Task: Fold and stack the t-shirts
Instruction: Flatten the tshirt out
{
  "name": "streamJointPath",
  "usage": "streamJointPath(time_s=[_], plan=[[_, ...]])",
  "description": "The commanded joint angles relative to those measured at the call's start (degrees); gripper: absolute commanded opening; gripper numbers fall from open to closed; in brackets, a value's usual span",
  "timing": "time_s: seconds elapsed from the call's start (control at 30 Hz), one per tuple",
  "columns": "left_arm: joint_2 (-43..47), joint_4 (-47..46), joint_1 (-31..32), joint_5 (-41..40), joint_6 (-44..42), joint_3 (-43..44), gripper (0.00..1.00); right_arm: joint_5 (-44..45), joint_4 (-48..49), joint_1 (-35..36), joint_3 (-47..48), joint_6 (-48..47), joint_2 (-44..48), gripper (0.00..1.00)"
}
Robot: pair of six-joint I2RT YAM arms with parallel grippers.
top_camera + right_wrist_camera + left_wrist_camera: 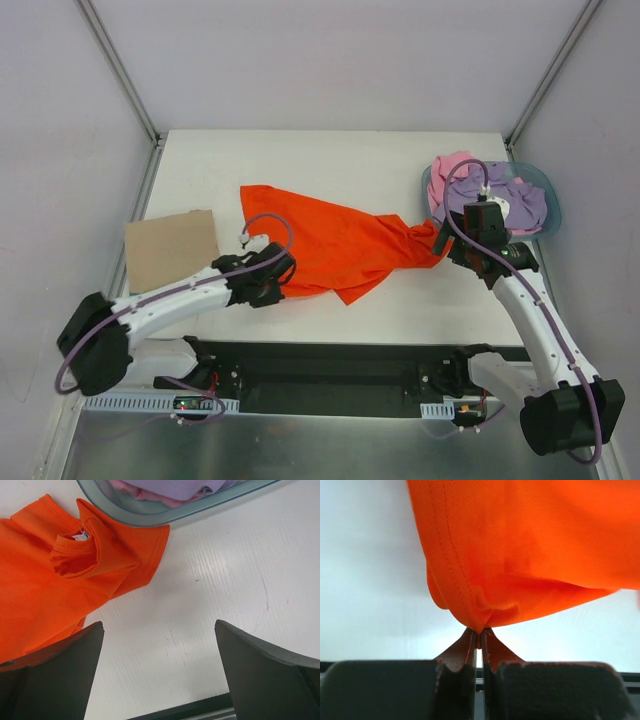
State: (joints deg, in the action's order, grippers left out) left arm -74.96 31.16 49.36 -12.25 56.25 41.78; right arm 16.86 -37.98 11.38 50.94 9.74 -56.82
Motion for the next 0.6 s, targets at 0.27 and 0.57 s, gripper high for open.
streamJointPath(time_s=[0.27, 0.57], plan=[[28.0, 14.4, -13.6, -19.1, -4.7, 3.0, 0.00, -14.8, -1.0, -0.4, -6.7, -0.3, -1.2, 0.99], [28.6, 14.3, -13.6, -18.8, -5.4, 4.2, 0.00, -26.6, -0.9, -0.3, -12.4, 0.6, -1.1, 0.89]])
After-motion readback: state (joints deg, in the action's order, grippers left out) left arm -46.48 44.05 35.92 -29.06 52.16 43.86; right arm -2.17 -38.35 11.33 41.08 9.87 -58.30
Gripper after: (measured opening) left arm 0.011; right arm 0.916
